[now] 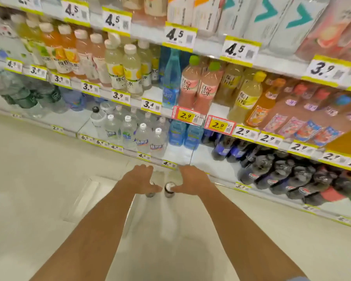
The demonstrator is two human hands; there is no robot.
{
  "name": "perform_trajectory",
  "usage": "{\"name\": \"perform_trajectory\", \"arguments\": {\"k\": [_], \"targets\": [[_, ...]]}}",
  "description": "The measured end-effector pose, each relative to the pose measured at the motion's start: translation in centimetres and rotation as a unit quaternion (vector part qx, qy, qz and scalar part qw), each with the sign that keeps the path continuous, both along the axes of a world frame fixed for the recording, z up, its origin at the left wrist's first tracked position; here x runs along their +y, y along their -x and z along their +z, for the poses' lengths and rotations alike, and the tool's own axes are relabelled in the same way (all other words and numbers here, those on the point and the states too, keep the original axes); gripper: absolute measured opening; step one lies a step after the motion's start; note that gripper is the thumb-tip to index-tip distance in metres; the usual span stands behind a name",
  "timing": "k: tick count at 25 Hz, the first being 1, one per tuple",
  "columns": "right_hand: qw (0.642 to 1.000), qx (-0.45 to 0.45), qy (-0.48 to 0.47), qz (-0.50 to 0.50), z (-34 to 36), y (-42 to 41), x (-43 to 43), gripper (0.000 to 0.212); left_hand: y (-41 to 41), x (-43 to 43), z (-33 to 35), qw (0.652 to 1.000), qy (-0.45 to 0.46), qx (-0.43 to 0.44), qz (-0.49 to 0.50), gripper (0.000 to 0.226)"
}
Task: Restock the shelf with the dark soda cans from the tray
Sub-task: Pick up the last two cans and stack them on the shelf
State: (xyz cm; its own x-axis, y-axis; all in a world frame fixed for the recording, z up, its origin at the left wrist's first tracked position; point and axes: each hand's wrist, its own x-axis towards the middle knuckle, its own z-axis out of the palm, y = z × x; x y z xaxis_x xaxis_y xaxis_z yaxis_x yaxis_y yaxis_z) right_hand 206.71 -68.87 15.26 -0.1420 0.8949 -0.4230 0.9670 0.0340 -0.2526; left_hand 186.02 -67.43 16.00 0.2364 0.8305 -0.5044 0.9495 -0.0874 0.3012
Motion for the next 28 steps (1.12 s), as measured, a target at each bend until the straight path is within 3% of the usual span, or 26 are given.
{"name": "perform_trajectory", "arguments": {"k": [4, 9, 11, 17, 22, 28], "targets": [[1.000, 0.006, 0.007, -0.014, -12.7, -0.1, 0.7, 0.087, 0.4, 0.1, -12.5, 1.000, -0.011, -0.013, 0.019, 0.079], [0.999, 0.021, 0.007, -0.031, -23.1, 0.0, 1.4, 0.085, 0.4, 1.0, -23.0, 0.998, -0.008, -0.031, 0.052, 0.096], [0.999, 0.030, 0.005, -0.044, -25.5, 0.0, 1.7, 0.090, 0.1, 1.7, -24.9, 0.997, -0.017, -0.032, 0.068, 0.104], [0.988, 0.104, 0.019, -0.112, -31.1, -0.1, 3.4, 0.106, -0.4, 4.2, -29.7, 0.984, -0.028, -0.065, 0.162, 0.092], [0.951, 0.219, -0.020, -0.216, -34.4, 0.7, 3.7, 0.076, -0.3, 4.1, -32.5, 0.953, -0.056, -0.127, 0.268, 0.077], [0.898, 0.317, -0.044, -0.303, -36.1, 1.5, 3.2, 0.067, -1.3, 3.4, -33.6, 0.883, -0.080, -0.225, 0.405, 0.072]]}}
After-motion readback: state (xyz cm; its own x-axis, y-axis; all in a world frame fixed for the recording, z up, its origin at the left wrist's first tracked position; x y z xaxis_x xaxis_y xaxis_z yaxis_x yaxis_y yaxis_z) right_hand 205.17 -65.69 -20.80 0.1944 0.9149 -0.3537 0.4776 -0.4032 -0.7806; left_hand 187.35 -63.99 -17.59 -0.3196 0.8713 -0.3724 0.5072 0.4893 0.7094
